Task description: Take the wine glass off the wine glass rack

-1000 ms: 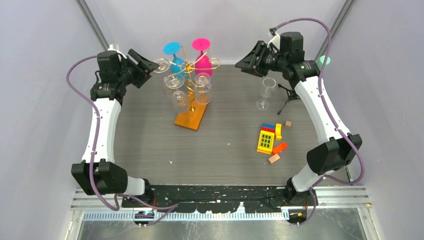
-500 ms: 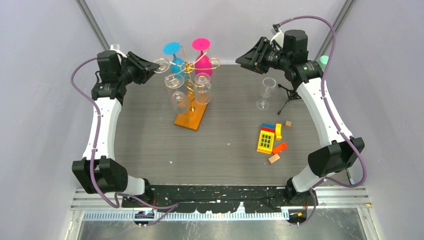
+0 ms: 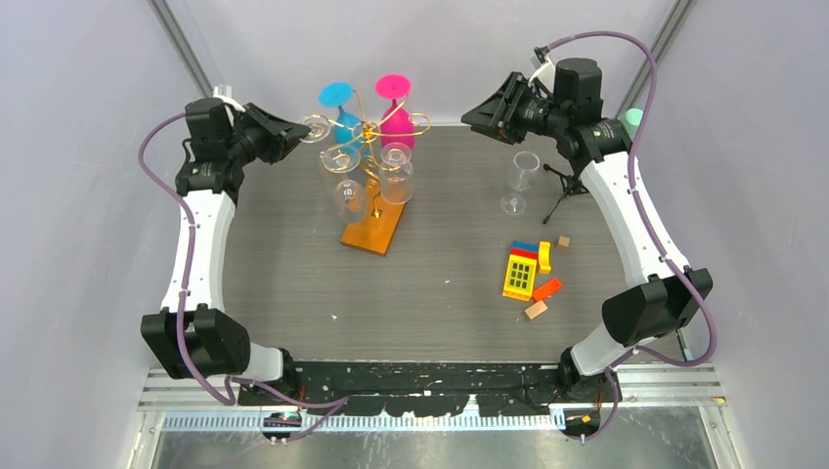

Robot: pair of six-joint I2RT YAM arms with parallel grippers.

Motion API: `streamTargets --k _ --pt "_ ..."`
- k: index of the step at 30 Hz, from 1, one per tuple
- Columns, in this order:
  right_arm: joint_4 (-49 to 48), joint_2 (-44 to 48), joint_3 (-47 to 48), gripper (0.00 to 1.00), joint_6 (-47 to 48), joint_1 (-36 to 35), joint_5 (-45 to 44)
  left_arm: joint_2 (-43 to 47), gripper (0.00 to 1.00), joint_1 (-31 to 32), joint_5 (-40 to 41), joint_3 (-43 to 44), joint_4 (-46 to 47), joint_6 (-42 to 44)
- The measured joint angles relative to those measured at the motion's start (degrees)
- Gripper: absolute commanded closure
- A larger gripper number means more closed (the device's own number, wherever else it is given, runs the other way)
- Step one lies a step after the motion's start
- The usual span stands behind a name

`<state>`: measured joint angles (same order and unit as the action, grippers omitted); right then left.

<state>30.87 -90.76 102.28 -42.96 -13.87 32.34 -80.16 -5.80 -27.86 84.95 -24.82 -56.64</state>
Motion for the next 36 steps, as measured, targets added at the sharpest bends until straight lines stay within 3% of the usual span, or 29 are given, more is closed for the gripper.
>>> streamTargets --k 3,8,12,19,36 --pt "0.00 0.00 -0.04 0.57 -0.15 0.00 -0.24 -0.02 0.71 -0.24 -0.37 0.26 -0.37 0.02" --pt "0.00 0.00 -0.11 0.57 -0.35 0.00 -0.35 -0.02 0.67 -0.90 -0.33 0.44 -1.33 0.42" --pt "-0.04 0.00 -0.52 0.57 -0.42 0.00 -0.63 -0.02 0.73 -1.07 -0.17 0.79 -2.19 1.20" --pt "-0.02 0.00 -1.20 0.58 -0.55 0.00 -1.07 0.04 0.99 -1.07 -0.26 1.29 -2.16 1.77" --pt "-0.70 0.00 -2.34 0.58 -1.03 0.00 -1.62 0.07 1.00 -1.07 0.74 3.67 -1.05 2.25"
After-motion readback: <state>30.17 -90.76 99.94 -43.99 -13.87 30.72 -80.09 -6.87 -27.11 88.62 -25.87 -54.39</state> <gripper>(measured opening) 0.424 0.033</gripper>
